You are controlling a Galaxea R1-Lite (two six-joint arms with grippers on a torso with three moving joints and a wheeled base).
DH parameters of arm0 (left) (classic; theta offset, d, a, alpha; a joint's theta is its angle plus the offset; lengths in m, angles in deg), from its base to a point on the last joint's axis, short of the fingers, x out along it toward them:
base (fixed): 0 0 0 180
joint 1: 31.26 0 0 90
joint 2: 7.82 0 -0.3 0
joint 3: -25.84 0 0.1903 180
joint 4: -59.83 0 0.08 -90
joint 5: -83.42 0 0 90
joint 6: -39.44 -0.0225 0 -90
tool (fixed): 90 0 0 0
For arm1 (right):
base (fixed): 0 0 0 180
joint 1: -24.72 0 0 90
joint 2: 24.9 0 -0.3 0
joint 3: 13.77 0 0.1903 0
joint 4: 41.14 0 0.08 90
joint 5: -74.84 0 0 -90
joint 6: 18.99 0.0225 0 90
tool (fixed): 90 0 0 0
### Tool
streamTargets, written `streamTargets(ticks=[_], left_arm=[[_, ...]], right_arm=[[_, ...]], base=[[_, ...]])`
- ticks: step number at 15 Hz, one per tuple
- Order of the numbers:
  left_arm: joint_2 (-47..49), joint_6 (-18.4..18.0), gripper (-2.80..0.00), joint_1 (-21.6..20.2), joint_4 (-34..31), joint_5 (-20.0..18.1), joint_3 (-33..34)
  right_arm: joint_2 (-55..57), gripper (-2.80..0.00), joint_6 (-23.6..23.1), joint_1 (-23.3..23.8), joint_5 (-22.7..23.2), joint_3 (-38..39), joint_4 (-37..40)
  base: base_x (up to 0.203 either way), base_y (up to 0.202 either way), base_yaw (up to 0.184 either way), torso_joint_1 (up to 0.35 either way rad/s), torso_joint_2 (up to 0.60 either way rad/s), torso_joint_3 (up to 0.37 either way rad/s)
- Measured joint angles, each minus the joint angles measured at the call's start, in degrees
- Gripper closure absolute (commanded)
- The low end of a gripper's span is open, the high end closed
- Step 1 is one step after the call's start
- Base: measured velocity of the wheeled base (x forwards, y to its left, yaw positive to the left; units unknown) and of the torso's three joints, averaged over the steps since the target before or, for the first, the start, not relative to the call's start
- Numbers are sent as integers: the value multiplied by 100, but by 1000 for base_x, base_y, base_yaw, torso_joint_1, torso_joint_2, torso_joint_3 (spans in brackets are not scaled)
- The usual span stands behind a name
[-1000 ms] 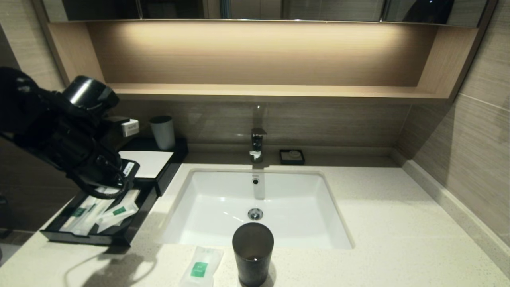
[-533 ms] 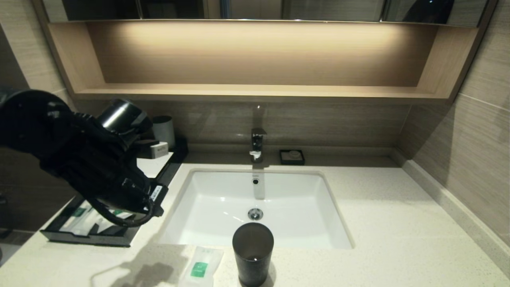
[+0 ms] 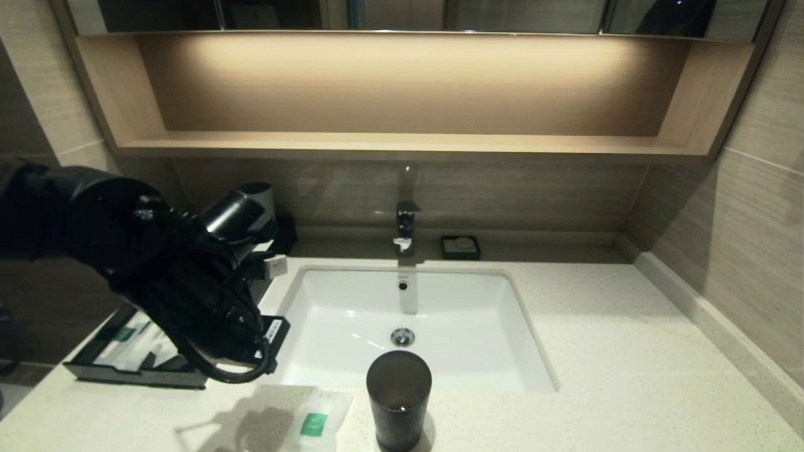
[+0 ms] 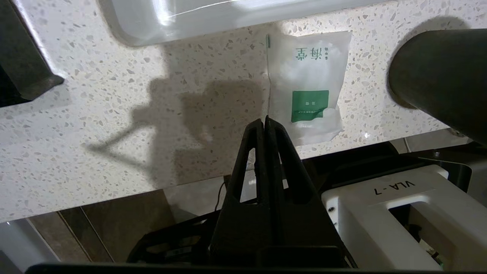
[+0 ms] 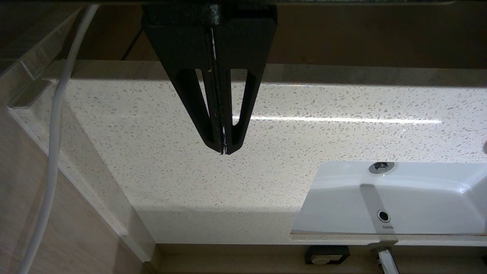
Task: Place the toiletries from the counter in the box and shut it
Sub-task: Pick up the bathroom toiletry
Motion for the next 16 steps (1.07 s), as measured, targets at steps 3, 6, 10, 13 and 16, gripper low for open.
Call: streamTargets(ticks=[3, 6, 10, 13, 16], left_arm=[[5, 236, 0, 316, 0, 21, 198], [24, 505, 0, 525, 2, 26, 295], [54, 778, 0, 675, 7, 26, 319], [104, 1023, -280, 831, 283, 56, 396], [178, 1409, -280, 1008, 465, 59, 364]], right_arm=[[0, 0, 1, 0, -2, 0, 1], [0, 0, 0, 0, -1, 0, 1], [0, 0, -1, 0, -1, -2, 0], [0, 0, -1, 0, -1, -2, 0], [0, 0, -1, 0, -1, -2, 0]], base=[[0, 0, 0, 0, 0, 0], [0, 0, 0, 0, 0, 0], [0, 0, 0, 0, 0, 0], [0, 0, 0, 0, 0, 0], [0, 0, 0, 0, 0, 0]])
